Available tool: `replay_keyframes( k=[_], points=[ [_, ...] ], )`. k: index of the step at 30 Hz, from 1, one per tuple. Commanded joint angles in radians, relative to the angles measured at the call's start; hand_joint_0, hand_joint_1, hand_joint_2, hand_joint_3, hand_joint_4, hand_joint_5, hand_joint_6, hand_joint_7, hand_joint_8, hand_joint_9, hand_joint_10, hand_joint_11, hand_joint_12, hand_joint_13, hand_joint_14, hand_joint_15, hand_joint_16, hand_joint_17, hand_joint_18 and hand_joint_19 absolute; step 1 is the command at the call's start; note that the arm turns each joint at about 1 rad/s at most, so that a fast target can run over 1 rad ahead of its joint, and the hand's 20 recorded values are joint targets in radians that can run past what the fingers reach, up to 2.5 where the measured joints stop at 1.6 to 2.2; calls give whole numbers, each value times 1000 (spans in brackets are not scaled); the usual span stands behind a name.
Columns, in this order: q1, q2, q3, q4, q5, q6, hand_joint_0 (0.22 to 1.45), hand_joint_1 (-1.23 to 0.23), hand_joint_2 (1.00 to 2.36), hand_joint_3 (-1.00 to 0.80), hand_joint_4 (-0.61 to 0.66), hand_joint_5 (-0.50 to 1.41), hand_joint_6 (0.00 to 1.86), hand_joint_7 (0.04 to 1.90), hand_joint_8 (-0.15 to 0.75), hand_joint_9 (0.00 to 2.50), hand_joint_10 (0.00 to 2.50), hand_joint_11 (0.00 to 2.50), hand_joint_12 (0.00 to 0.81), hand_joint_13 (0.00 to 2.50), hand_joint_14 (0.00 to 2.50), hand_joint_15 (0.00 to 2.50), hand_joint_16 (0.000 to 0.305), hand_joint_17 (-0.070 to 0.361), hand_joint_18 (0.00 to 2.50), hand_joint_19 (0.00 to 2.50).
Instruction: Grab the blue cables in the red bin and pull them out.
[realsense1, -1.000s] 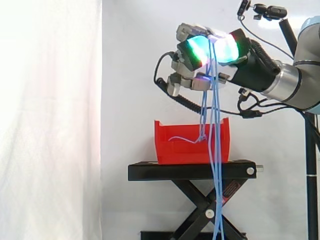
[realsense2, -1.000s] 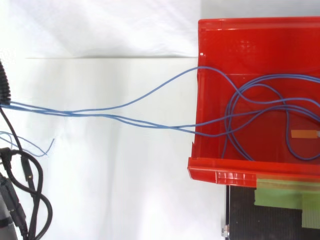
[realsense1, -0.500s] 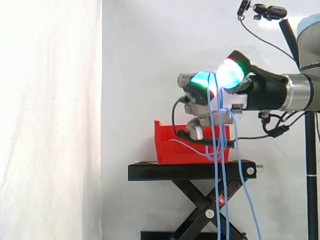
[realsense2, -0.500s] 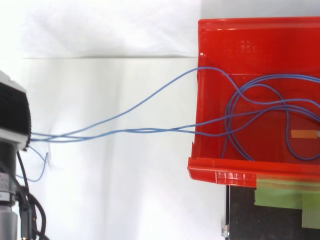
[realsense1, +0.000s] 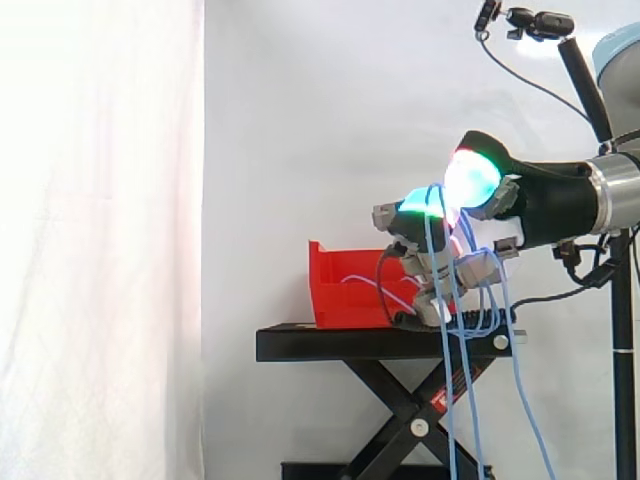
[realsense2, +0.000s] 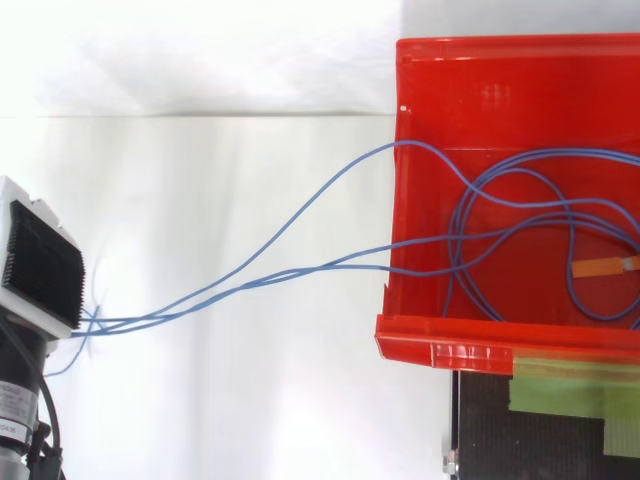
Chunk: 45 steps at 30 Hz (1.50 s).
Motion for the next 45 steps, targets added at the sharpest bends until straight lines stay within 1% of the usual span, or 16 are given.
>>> replay_keyframes(
  k=[1,5,9,11,14,21,27,30,32,33,34,35,36,37,38,45],
  points=[
    [2,0,0,-2,2,8,947,-917,1000,-1000,-71,467,1392,422,201,1177,23,1391,310,1307,15,1543,44,98,827,762],
    [2,0,0,-4,2,8,948,-919,1000,-1000,-67,473,1392,416,201,1214,20,1436,301,1344,9,1636,43,96,866,777],
    [2,0,0,-4,0,8,954,-919,1000,-1000,-69,475,1392,408,206,1206,18,1435,301,1371,34,1768,42,94,948,924],
    [2,0,0,-4,0,8,955,-919,1000,-1000,-67,475,1391,410,207,1203,18,1422,294,1331,259,1721,43,96,1051,1059],
    [2,0,0,-4,-1,8,959,-921,1000,-1000,-66,477,1390,411,213,1197,18,1402,299,1295,524,1660,42,94,1085,1169],
    [2,0,0,-4,-1,3,963,-921,1000,-1000,-68,480,1386,407,213,1199,19,1404,293,1246,800,1597,41,93,1110,1205],
    [2,0,0,-4,-3,2,958,-916,1000,-1000,-61,478,1367,415,215,1190,19,1388,294,1236,849,1584,41,92,1117,1223],
    [2,0,0,-4,-4,0,942,-905,1000,-1000,-53,475,1351,422,217,1162,21,1338,294,1242,751,1606,42,94,1079,1195],
    [2,0,0,-4,-4,-1,923,-882,1000,-1000,-34,477,1334,411,214,1145,23,1310,295,1257,604,1642,42,95,1037,1153],
    [2,0,0,-4,-4,-5,924,-880,1000,-1000,-32,477,1332,412,213,1139,23,1316,296,1258,582,1639,43,96,1030,1141],
    [3,0,0,-4,-4,-5,902,-865,1000,-1000,-22,478,1269,420,218,1138,25,1303,296,1280,375,1681,43,97,1019,1132],
    [2,0,0,-4,-4,-6,886,-854,1000,-1000,-16,483,1226,427,212,1128,23,1298,296,1300,246,1718,44,98,996,1111],
    [3,0,0,-4,-4,-6,885,-853,1000,-1000,-15,483,1218,427,213,1126,24,1293,293,1301,236,1722,44,98,994,1119],
    [3,0,0,-4,-4,-6,872,-845,1000,-1000,-18,486,1200,429,213,1116,24,1275,296,1311,153,1735,45,100,982,1106],
    [2,0,0,-4,-4,-6,846,-827,1000,-1000,-8,499,1140,445,215,1116,24,1272,294,1323,4,1740,46,103,963,1077],
    [2,0,0,-4,-4,-6,810,-810,1000,-1000,6,488,1079,450,221,1102,25,1252,310,1305,6,1663,47,107,946,1056]
  ],
)
